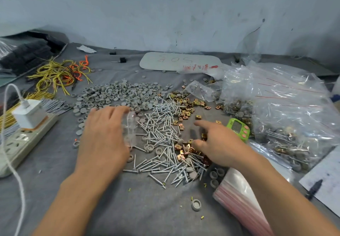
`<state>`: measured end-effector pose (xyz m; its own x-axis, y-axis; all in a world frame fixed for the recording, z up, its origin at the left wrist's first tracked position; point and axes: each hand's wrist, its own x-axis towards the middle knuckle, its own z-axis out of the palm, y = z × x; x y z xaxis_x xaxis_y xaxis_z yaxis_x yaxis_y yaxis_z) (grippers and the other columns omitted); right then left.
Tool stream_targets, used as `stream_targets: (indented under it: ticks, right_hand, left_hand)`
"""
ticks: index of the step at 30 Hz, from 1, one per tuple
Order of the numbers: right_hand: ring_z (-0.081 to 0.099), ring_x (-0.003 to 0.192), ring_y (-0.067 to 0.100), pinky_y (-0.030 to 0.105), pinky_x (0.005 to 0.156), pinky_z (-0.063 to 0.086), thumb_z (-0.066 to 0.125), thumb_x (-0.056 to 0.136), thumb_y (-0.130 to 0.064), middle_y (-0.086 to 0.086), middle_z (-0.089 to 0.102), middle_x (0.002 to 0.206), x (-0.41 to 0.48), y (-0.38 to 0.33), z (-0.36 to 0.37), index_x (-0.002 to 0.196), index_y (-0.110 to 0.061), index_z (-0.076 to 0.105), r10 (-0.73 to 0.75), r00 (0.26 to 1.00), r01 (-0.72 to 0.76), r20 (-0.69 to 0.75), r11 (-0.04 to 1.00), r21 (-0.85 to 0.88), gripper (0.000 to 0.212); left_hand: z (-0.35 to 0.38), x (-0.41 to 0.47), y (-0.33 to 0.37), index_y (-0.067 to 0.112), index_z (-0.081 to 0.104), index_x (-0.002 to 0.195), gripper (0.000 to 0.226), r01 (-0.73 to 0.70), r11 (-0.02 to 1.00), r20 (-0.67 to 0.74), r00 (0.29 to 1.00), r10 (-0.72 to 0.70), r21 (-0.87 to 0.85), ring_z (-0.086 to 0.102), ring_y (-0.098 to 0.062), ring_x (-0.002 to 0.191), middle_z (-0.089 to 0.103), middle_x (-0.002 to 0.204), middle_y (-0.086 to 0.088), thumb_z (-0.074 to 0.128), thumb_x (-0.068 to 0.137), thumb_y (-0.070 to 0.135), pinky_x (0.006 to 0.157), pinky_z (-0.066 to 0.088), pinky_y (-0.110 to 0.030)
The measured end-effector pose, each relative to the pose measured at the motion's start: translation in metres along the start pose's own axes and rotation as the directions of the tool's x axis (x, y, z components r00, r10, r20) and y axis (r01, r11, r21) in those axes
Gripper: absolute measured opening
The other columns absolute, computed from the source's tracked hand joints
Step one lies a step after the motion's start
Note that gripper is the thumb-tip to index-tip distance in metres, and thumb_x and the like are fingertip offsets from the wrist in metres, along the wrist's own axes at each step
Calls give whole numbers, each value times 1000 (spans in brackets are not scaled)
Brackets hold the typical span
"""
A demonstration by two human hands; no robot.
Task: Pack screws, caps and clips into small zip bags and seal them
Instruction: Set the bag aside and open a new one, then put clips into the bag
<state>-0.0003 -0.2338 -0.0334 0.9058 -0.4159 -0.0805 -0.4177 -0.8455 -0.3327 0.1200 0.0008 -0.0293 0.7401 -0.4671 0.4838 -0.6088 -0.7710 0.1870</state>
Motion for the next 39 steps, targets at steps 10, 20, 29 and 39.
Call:
stream_targets:
  ticks: [10, 20, 29, 39]
  right_hand:
    - [60, 74, 3, 7, 58, 37, 69, 88, -13, -20, 65, 79, 0, -2, 0, 82, -34, 70, -91, 995, 89, 29, 994, 56, 23]
    - [62, 84, 9, 21, 64, 43, 71, 90, -21, -14, 71, 94, -1, -11, 6, 89, -36, 70, -82, 996, 80, 32, 995, 61, 15]
    - [53, 72, -3, 16, 55, 35, 74, 92, -25, -19, 61, 79, -1, -13, 4, 74, -33, 63, -8, 989, 24, -150, 994, 104, 23]
    - [69, 86, 24, 41, 82, 61, 65, 86, -15, -2, 73, 91, 5, -31, 3, 85, -25, 72, 67, 997, -62, 49, 993, -96, 12]
  left_hand:
    - [17, -1, -14, 28, 50, 132, 86, 3, 994, 146, 989, -20, 113, 49, -21, 125, 59, 129, 2, 83, 56, 2, 122, 8, -35]
    - [9, -3, -2, 27, 51, 126, 60, 45, 996, 14, 999, -44, -72, 55, -22, 102, 64, 104, 1, 83, 76, 24, 112, 39, -47]
    - [6, -2, 2, 32, 51, 139, 73, -47, 995, 69, 996, 53, -91, 55, -18, 114, 62, 117, 5, 85, 74, 32, 123, 25, -44]
    - [6, -2, 1, 33, 56, 121, 64, -36, 992, 26, 999, 39, -124, 54, -12, 112, 63, 113, 10, 87, 67, 21, 125, 8, -33]
